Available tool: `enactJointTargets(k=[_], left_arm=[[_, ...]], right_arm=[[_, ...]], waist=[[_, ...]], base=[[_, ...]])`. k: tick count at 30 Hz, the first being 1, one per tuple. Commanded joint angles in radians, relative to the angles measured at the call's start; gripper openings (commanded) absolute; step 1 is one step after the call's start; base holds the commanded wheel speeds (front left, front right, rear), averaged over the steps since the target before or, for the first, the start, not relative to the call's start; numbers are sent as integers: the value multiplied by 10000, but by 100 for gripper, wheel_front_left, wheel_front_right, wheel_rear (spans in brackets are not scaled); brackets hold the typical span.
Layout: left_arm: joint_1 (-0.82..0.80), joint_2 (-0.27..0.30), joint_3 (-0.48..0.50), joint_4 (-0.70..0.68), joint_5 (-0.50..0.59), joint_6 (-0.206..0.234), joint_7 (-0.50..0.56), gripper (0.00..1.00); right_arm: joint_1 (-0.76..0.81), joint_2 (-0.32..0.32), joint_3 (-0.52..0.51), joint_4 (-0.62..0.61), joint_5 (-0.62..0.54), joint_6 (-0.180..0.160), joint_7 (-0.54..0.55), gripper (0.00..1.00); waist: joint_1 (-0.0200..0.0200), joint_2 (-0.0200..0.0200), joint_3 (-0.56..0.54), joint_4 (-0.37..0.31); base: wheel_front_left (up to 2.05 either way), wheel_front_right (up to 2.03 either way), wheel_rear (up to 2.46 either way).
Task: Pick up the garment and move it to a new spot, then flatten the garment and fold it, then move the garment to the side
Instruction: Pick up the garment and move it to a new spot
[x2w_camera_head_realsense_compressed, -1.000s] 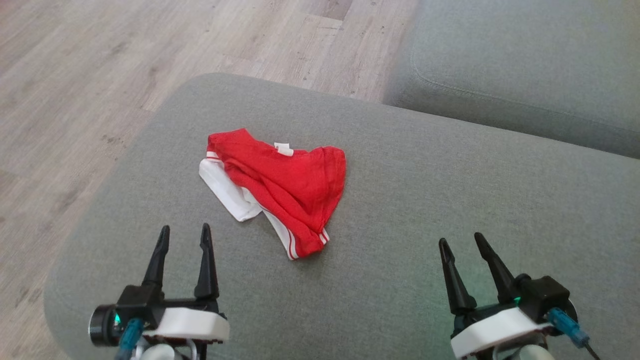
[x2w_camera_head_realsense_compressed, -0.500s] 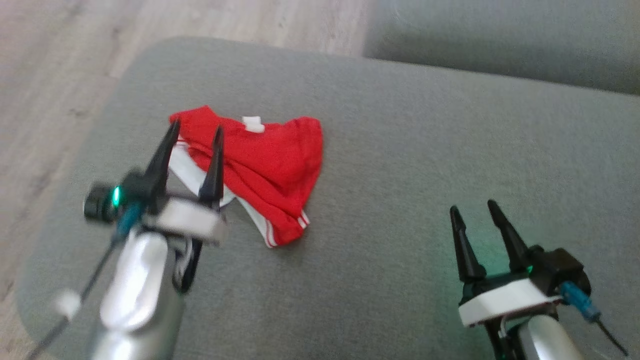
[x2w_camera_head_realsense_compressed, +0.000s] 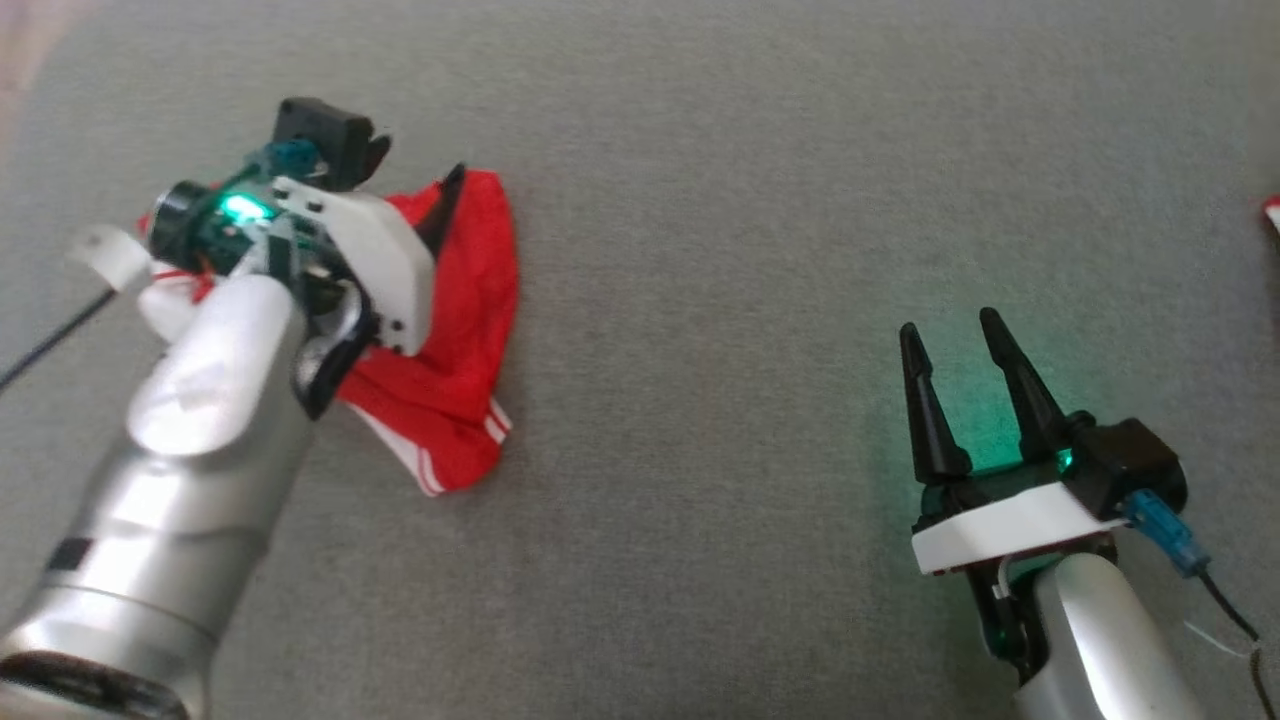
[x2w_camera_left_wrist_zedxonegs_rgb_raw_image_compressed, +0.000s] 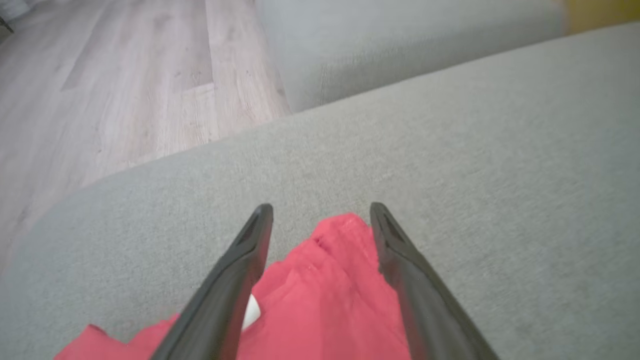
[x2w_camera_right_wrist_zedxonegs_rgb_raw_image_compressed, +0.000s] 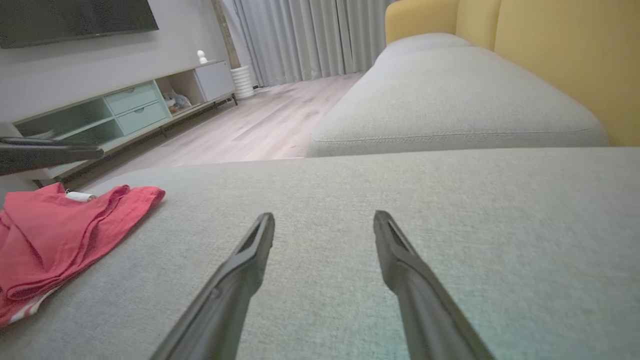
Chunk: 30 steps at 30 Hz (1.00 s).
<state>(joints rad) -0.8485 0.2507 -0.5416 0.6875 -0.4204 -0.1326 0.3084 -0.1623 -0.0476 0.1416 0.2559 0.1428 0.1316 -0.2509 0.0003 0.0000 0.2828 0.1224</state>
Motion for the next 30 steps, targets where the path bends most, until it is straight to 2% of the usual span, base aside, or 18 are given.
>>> enactJointTargets(k=[1,8,17,27,28,29,30], left_arm=[[-579,567,255,-181,-109,22,64,100],[-1072,1112,-528,634,-992,21,424,100],[-1293,1339,-1358,1125,-1797,20,621,100],[-1565,1346,-1821,1646,-2390,20,773,100],[-1587,1348,-1873,1670,-2442,20,780,93],[-1605,1348,-1919,1698,-2494,20,782,71],[-1618,1344,-1967,1721,-2552,20,783,29]], right_arm=[[-279,-26,280,-327,61,-9,-109,100],[-419,-26,277,-341,113,-9,-109,100],[-396,-26,187,-265,101,-9,-109,100],[-458,-26,170,-265,75,-9,-109,100],[-461,-26,156,-260,70,-9,-109,100],[-469,-26,146,-251,66,-9,-109,100],[-479,-26,143,-242,63,-9,-109,100]], waist=[[-3,0,303,-332],[-3,0,454,-610],[-3,0,385,-661],[-3,0,516,-719],[-3,0,530,-727],[-3,0,541,-738],[-3,0,547,-750]], base=[[0,0,0],[0,0,0],[0,0,0],[0,0,0],[0,0,0],[0,0,0],[0,0,0]])
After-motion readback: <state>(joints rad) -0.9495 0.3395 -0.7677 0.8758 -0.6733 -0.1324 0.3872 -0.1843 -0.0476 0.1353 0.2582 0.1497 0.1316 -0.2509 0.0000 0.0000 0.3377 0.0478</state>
